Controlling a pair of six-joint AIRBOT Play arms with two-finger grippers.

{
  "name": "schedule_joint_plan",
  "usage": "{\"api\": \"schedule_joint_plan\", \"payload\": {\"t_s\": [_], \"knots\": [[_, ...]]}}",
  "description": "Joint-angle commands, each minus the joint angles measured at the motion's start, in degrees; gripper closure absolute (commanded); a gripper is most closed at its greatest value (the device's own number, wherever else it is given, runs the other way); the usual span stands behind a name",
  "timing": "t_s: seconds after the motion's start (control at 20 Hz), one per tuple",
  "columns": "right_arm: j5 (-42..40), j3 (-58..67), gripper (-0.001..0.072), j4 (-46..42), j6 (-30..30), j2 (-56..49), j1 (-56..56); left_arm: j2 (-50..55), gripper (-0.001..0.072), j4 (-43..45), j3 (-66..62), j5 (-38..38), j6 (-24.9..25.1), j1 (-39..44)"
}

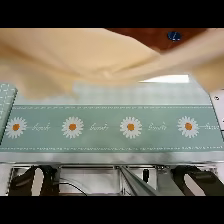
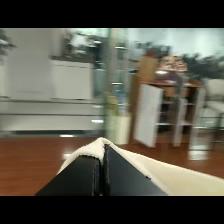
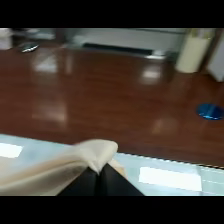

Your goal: Fold the shirts.

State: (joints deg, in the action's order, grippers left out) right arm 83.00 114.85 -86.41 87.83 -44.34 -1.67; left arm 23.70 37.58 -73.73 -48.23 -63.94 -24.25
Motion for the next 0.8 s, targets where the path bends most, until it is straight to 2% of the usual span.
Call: {"api": "schedule_joint_plan", "payload": {"t_s": [0.0, 0.1, 0.4, 0.6, 0.75], "knots": [[5.3, -1.4, 0.0686, -8.9, 2.3, 5.4, 0.2, -6.7, 0.0690, 18.6, -0.6, -5.5, -7.1, -2.3], [7.1, -5.0, 0.0686, -9.1, 3.0, 7.1, 0.1, -7.8, 0.0690, 23.0, 0.8, -7.8, -11.8, -1.1], [9.9, -25.8, 0.0686, -7.1, 3.8, 9.0, 0.1, -7.9, 0.0690, 22.8, 14.4, -18.9, -16.4, 0.6], [2.3, -45.4, 0.0686, -4.1, 4.1, 8.2, 0.1, -7.1, 0.0690, 14.6, 30.3, -19.7, -16.2, 0.6], [-5.4, -55.1, 0.0687, -8.2, 6.6, 3.1, 0.1, -4.0, 0.0690, 9.4, 42.2, -17.5, -13.6, 0.7]]}}
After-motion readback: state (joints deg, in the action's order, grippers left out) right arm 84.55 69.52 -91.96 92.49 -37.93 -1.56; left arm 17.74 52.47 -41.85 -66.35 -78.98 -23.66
